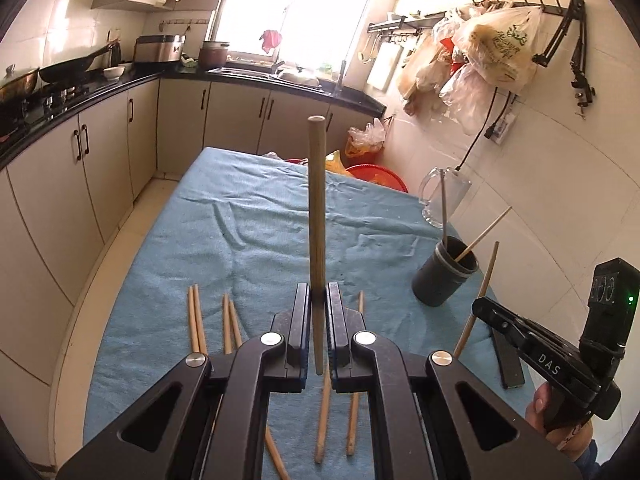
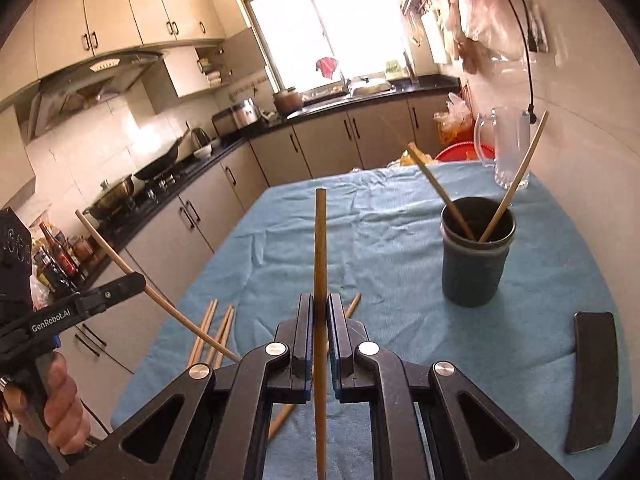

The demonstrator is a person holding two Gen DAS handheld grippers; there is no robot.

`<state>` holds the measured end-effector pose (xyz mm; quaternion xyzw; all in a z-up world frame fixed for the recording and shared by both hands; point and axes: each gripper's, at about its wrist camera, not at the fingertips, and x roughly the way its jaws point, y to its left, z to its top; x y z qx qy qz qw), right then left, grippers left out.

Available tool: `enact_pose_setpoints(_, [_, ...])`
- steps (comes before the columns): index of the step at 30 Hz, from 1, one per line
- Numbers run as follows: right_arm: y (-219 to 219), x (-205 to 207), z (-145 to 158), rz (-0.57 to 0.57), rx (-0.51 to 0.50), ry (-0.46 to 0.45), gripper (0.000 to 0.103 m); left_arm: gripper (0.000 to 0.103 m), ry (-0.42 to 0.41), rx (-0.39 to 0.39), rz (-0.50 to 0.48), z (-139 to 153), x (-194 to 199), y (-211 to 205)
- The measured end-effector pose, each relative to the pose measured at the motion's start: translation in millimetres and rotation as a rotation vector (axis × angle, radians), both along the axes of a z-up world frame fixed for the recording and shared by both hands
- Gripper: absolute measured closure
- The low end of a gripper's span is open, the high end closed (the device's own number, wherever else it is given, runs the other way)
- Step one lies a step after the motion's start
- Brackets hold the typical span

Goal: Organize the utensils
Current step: 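Lift both held chopsticks upright and carry them over the black cup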

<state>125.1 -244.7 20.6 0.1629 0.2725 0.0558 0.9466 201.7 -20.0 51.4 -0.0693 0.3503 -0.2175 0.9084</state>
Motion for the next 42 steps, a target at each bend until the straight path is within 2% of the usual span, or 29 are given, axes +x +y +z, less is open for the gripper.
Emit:
enact_pose_setpoints(27, [-64.3, -68.4, 59.8, -0.175, 0.078, -0.2, 0.096, 0.096, -0.056, 0.017, -0.094, 33.9, -28.1, -44.5])
enact_pose_setpoints(42, [-111.9, -84.2, 76.9, -0.255, 0.091, -0.257, 0.096, 0.096, -0.074, 0.036, -0.191, 58.0, -22.2, -102.4])
